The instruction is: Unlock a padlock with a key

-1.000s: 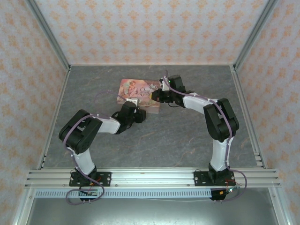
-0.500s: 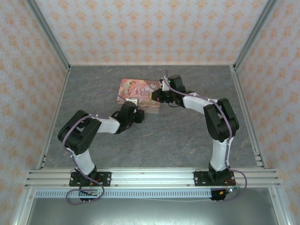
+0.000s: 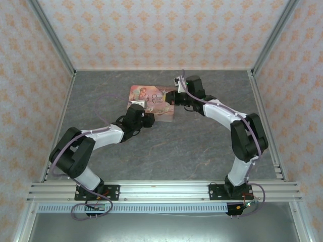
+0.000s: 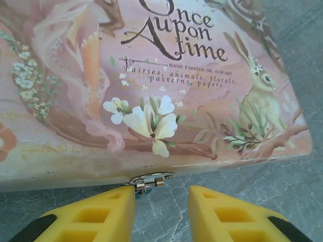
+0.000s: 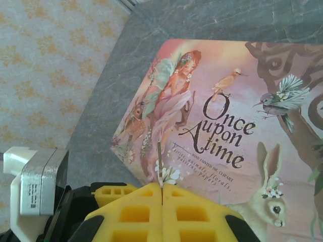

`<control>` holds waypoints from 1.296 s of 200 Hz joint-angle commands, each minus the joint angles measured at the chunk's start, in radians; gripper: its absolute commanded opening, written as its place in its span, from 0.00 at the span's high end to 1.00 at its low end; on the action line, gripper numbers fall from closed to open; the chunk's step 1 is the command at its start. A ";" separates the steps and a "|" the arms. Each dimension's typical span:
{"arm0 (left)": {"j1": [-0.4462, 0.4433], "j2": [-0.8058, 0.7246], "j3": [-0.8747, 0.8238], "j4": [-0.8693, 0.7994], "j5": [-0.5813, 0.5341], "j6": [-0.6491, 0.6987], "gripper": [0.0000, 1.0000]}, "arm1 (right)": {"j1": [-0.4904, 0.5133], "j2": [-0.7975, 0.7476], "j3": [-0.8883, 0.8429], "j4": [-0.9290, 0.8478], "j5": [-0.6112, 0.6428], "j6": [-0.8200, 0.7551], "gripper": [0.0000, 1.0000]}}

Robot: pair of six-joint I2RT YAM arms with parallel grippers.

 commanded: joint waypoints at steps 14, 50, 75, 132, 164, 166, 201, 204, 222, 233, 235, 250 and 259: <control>-0.006 0.007 0.010 -0.051 -0.040 -0.011 0.66 | 0.004 0.002 -0.032 -0.016 0.000 -0.026 1.00; -0.006 0.033 -0.001 -0.030 -0.049 -0.019 0.60 | 0.001 0.065 0.032 -0.093 0.002 -0.030 1.00; -0.006 0.008 -0.016 -0.021 -0.051 -0.028 0.53 | 0.002 0.110 0.066 -0.137 0.019 -0.048 1.00; -0.004 -0.086 -0.049 -0.088 -0.087 0.020 0.38 | 0.007 0.121 0.003 -0.170 0.027 -0.024 1.00; 0.001 -0.114 -0.083 -0.092 -0.081 0.036 0.33 | 0.013 0.094 -0.082 -0.158 0.021 0.004 1.00; 0.001 -0.115 -0.084 -0.093 -0.079 0.038 0.33 | 0.013 0.093 -0.087 -0.157 0.019 0.006 1.00; 0.007 -0.127 -0.119 -0.082 -0.038 0.083 0.31 | 0.025 0.046 -0.177 -0.119 0.013 0.047 1.00; 0.009 -0.126 -0.122 -0.079 -0.033 0.089 0.31 | 0.025 0.043 -0.182 -0.115 0.013 0.049 1.00; 0.016 -0.121 -0.136 -0.060 -0.018 0.116 0.31 | 0.029 0.031 -0.205 -0.101 0.015 0.063 1.00; 0.024 -0.111 -0.147 -0.036 -0.008 0.133 0.31 | 0.029 0.028 -0.207 -0.097 0.016 0.066 1.00; 0.025 -0.109 -0.148 -0.031 -0.006 0.137 0.31 | 0.028 0.029 -0.206 -0.097 0.018 0.066 1.00; 0.044 -0.087 -0.150 0.001 0.021 0.168 0.30 | 0.029 0.032 -0.196 -0.104 0.027 0.058 1.00; 0.056 -0.075 -0.148 0.018 0.037 0.191 0.30 | 0.028 0.036 -0.186 -0.110 0.031 0.053 1.00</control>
